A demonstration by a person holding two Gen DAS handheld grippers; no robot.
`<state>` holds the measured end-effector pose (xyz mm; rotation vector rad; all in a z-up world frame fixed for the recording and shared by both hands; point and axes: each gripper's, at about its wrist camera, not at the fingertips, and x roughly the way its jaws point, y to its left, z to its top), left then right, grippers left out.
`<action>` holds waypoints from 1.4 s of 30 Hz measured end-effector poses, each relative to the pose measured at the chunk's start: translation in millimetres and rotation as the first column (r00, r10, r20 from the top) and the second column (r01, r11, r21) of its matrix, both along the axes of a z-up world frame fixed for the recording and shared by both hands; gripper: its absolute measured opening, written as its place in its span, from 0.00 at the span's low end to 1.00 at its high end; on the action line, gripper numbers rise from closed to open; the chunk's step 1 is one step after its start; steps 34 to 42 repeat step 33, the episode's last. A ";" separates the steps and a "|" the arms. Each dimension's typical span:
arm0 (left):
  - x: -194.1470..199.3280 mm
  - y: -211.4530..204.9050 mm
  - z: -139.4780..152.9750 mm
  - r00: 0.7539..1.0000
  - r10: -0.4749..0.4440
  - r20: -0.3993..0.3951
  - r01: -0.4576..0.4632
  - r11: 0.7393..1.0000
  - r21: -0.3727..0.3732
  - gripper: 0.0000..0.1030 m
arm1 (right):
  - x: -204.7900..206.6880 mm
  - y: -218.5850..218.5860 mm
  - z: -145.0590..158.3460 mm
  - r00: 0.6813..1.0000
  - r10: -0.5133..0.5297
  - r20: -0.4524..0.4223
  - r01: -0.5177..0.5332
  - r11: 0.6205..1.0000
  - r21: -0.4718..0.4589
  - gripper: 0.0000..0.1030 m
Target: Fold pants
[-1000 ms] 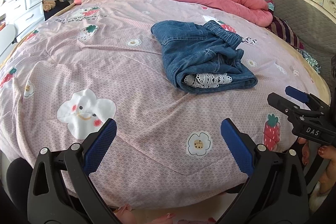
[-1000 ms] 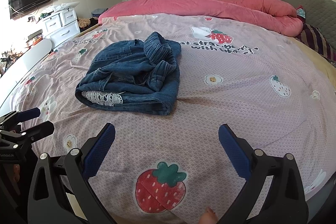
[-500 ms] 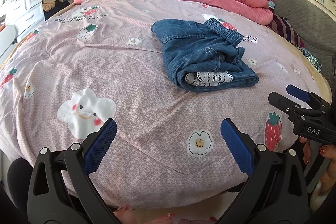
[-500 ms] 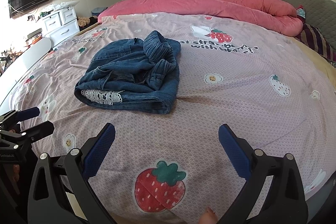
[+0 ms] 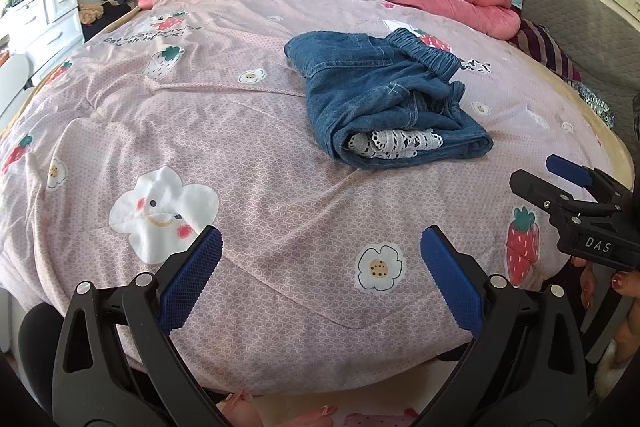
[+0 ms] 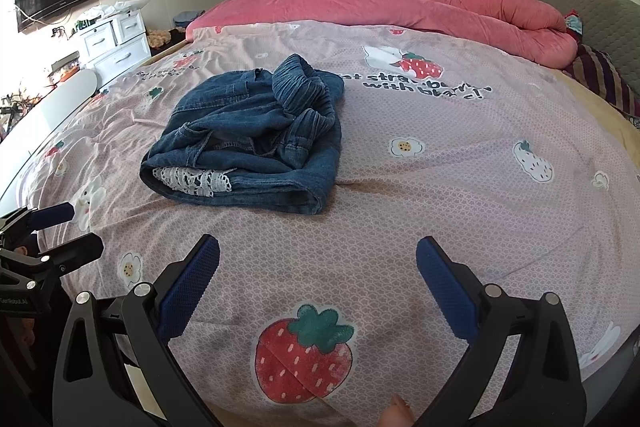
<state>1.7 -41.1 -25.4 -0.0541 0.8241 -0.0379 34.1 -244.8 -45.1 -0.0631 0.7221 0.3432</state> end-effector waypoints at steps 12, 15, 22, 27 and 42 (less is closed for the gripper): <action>3.0 -3.9 1.6 1.000 -0.015 -0.009 0.015 1.000 -0.015 0.91 | 1.9 -2.9 -0.2 1.000 -0.008 -0.002 0.008 1.000 -0.005 0.96; 6.2 -6.2 3.3 1.000 -0.009 -0.010 0.009 1.000 -0.001 0.91 | 4.5 -5.4 -0.9 1.000 -0.018 -0.006 0.018 1.000 -0.009 0.96; 21.2 0.3 24.2 0.998 -0.001 0.069 -0.001 1.000 0.022 0.91 | 23.4 -19.9 -8.9 0.995 -0.089 -0.038 0.087 0.995 -0.053 0.96; 70.4 37.1 38.3 0.997 0.040 0.061 -0.040 0.999 0.012 0.91 | 53.0 -52.2 -7.1 0.980 -0.192 -0.056 0.189 0.980 -0.055 0.96; 154.6 132.8 11.5 0.966 0.258 -0.014 -0.251 0.950 0.185 0.91 | 129.1 -139.3 4.8 0.913 -0.405 -0.044 0.399 0.911 -0.108 0.96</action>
